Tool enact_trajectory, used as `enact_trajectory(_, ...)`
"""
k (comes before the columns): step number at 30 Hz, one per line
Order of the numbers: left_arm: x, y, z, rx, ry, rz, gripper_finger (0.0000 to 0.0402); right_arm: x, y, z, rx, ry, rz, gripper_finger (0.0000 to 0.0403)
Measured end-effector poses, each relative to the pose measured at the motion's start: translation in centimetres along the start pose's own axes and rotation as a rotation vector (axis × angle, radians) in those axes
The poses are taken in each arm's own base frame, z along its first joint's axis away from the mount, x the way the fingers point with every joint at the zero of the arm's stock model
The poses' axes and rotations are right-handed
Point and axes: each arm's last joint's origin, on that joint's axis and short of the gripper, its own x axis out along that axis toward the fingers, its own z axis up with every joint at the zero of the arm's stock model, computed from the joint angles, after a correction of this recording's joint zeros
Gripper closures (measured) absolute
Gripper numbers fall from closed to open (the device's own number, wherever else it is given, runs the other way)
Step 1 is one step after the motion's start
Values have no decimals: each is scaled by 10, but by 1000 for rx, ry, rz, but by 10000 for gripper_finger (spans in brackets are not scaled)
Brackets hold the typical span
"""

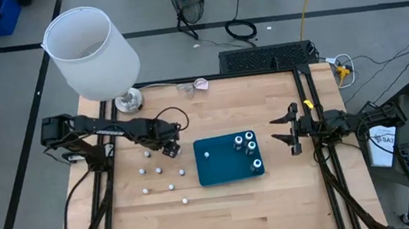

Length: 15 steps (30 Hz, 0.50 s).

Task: Pick & Place food coloring
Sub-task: Put the small orange food coloring bottle into the blue bin

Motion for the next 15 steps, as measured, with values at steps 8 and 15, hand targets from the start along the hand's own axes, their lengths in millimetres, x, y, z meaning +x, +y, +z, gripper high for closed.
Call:
enact_trajectory(8, 3, 0, 0, 23, -12, -14, 128, 0, 0, 0, 0, 0, 0, 190)
enact_trajectory(15, 3, 0, 0, 30, -19, -9, 128, 0, 0, 0, 0, 0, 0, 190)
